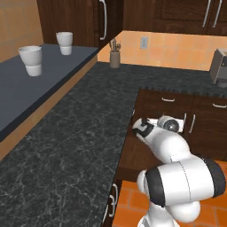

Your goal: Take a straw from the drawer in front and place it inside the glass cup on the dining counter.

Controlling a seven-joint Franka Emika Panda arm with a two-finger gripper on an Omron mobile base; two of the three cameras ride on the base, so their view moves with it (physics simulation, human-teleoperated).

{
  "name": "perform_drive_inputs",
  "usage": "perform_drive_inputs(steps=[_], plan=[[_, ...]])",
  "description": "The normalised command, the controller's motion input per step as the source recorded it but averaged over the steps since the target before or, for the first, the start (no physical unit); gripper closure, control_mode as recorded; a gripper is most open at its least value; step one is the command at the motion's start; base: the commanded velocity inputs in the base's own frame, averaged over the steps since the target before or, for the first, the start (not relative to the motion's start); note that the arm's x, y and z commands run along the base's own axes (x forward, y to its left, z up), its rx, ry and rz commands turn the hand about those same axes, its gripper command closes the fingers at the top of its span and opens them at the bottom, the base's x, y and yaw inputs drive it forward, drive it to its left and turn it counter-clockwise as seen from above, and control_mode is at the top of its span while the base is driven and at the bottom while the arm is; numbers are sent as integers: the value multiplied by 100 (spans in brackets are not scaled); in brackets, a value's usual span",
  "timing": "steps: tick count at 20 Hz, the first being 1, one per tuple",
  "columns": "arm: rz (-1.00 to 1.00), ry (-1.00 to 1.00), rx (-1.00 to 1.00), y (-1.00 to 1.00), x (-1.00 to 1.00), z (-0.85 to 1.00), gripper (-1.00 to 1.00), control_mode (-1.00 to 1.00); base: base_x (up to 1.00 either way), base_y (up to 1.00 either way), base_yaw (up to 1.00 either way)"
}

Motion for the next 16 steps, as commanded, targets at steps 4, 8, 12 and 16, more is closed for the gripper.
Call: perform_drive_inputs(steps=[4,8,12,16], plan=[[0,12,8,-13,0,100,100,-100,0,0,0],[0,13,14,-19,0,100,100,-100,0,0,0],[0,19,12,-14,-20,100,100,-100,0,0,0],[3,9,4,-1,-91,35,100,-100,0,0,0]])
